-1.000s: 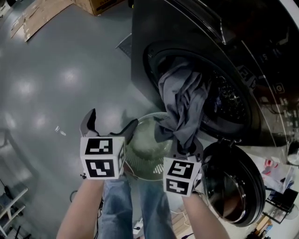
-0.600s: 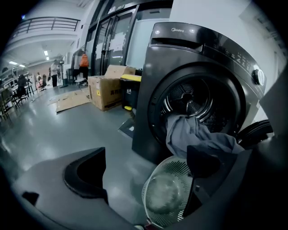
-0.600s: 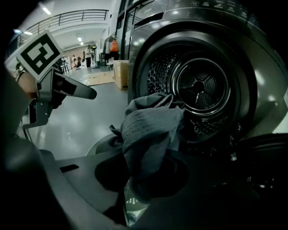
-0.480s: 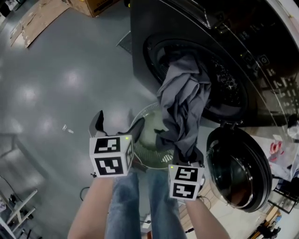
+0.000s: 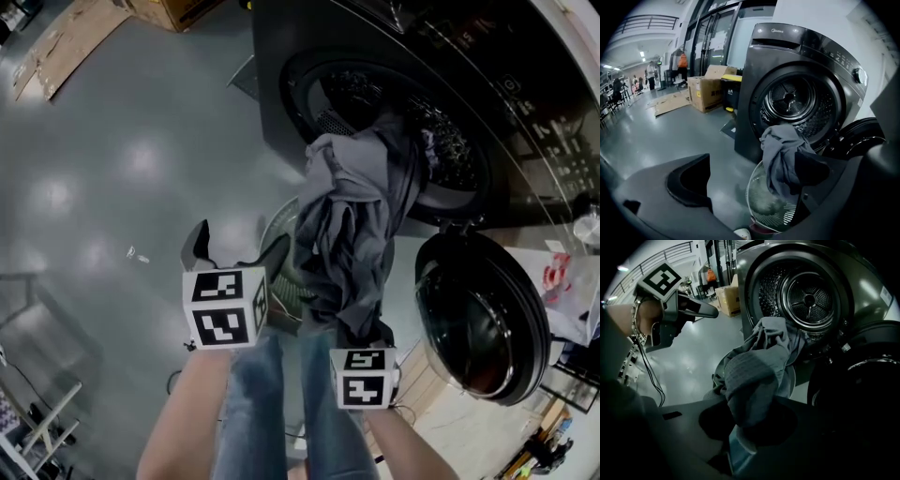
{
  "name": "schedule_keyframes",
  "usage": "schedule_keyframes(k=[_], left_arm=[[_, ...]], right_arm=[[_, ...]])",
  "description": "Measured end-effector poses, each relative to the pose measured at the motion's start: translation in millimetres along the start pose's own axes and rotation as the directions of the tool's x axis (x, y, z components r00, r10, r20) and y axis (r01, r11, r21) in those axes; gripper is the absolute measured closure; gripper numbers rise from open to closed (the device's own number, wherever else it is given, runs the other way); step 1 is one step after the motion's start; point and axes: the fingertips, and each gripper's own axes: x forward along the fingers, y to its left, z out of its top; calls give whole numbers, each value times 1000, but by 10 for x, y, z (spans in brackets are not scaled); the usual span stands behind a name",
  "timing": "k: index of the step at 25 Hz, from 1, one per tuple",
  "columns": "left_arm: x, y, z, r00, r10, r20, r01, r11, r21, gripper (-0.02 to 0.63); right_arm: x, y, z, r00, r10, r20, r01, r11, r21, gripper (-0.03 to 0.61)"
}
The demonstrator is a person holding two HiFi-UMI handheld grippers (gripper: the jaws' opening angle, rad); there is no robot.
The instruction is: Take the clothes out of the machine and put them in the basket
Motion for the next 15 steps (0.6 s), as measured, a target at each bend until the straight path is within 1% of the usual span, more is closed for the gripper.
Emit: schedule_keyframes(k=[4,5,10,13,14,15], left_arm=[[-11,-19,-20,1000,-1,3,1,1000,5,48],[-13,-19,-36,1000,-1,2,1,1000,3,48],[9,-30,-94,1000,-6,-2,6,1000,16,48],[40,2,-148,1000,-5,-10,5,1000,17,48],[54,9,-172,1000,-5,-14,5,1000,18,48],[71,13,-196,1000,-6,-19,6,1000,20,48]], right_arm=[[142,26,-60,993,64,-97,-64,998,7,488],[204,17,-57,991,73,-109,-72,997,12,488],[514,-175,127,990,72,-119,-61,994,95,485],[710,-260,183,988,58,-142,-41,992,117,478],[786,-287,185,988,53,-143,-36,992,121,465],[864,-314,187,989,50,-137,-33,992,122,419]])
